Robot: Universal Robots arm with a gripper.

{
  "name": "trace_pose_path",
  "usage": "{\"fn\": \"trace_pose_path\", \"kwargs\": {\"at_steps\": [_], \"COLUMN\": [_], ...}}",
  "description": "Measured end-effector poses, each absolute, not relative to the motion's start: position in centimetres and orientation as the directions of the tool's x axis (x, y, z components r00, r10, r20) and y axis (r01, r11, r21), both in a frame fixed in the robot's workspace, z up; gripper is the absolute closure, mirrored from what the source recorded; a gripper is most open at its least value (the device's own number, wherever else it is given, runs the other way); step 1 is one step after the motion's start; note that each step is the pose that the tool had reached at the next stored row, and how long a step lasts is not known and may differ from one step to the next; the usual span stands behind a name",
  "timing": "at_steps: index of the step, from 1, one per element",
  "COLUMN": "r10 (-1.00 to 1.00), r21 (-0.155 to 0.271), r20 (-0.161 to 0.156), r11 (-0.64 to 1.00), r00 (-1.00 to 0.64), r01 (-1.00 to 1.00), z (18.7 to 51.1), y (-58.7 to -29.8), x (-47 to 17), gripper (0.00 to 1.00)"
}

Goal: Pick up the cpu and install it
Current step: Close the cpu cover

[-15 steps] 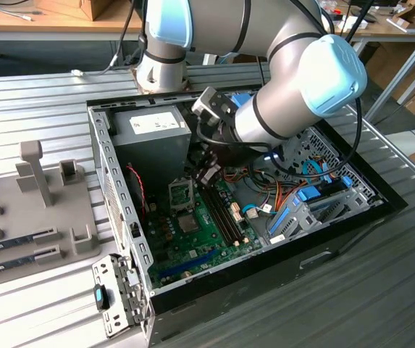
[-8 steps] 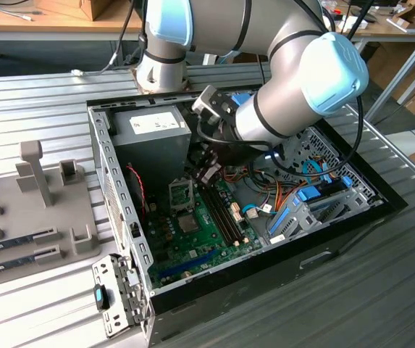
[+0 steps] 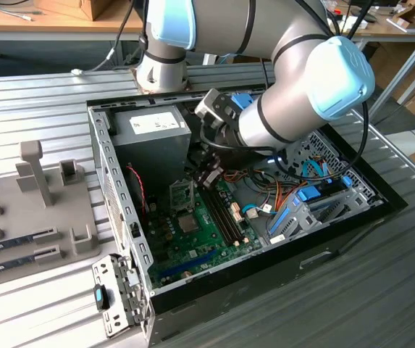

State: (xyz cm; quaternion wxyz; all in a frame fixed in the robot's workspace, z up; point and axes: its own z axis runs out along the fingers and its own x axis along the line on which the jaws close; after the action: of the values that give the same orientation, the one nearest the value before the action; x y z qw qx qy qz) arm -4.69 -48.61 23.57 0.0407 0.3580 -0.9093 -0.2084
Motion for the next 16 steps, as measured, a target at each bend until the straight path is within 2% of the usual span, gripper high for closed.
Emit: {"fn": "trace_pose_path", "kwargs": {"at_steps": [16], "r10": [-0.668], "r21": [0.411], "r20": [-0.078], "r11": [0.654], "r00": [-0.740], "r01": [-0.635], "z": [23.57], "y": [-49.61], "x": [-4.70], "gripper": [0.89]}}
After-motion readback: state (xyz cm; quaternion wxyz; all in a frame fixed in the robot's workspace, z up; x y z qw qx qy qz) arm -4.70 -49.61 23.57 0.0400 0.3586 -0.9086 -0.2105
